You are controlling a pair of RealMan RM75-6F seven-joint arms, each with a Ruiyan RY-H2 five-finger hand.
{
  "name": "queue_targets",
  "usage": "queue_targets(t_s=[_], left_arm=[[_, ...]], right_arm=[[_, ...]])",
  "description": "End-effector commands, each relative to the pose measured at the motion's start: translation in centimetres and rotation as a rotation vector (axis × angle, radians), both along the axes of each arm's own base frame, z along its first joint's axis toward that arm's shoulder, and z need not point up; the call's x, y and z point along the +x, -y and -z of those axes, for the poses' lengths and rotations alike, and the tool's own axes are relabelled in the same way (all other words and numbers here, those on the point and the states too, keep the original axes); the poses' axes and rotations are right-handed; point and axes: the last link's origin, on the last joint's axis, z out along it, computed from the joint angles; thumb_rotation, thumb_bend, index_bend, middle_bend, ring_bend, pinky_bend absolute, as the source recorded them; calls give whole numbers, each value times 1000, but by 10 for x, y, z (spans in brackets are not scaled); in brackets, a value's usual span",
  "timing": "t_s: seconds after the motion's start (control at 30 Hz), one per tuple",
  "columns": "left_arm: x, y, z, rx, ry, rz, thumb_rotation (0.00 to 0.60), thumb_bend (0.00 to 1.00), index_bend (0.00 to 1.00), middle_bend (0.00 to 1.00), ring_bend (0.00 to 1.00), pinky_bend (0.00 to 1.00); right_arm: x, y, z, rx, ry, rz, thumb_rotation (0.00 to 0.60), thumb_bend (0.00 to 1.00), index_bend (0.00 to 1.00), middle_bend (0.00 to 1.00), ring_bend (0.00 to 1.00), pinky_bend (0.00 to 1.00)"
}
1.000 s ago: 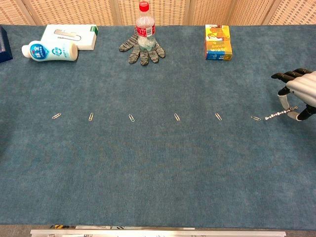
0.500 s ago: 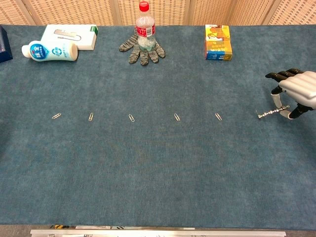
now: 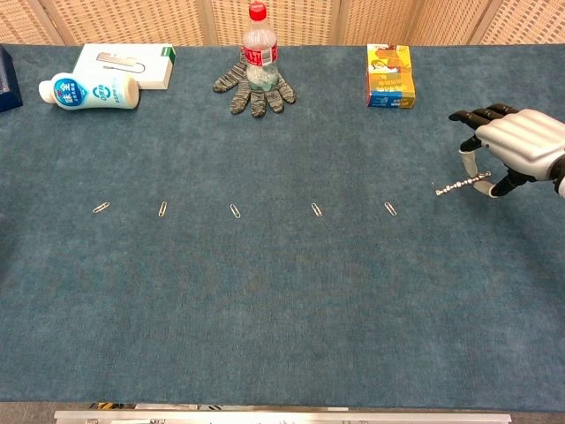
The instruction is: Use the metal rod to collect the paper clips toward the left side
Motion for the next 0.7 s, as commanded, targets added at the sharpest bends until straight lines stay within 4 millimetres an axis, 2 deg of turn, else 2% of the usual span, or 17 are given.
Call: queue_targets(t_s=[0.03,0.7], left_arm=[[-1,1,0,2,1,-3,600,293,424,333,282,266],[-10,5,-4,13,10,-18,600,293,423,333,282,298]], right_arm=[[5,2,3,5,9,-11,600,306,658,46,0,0],[35,17,38,71,48,-85,600,306,658,45,0,0]])
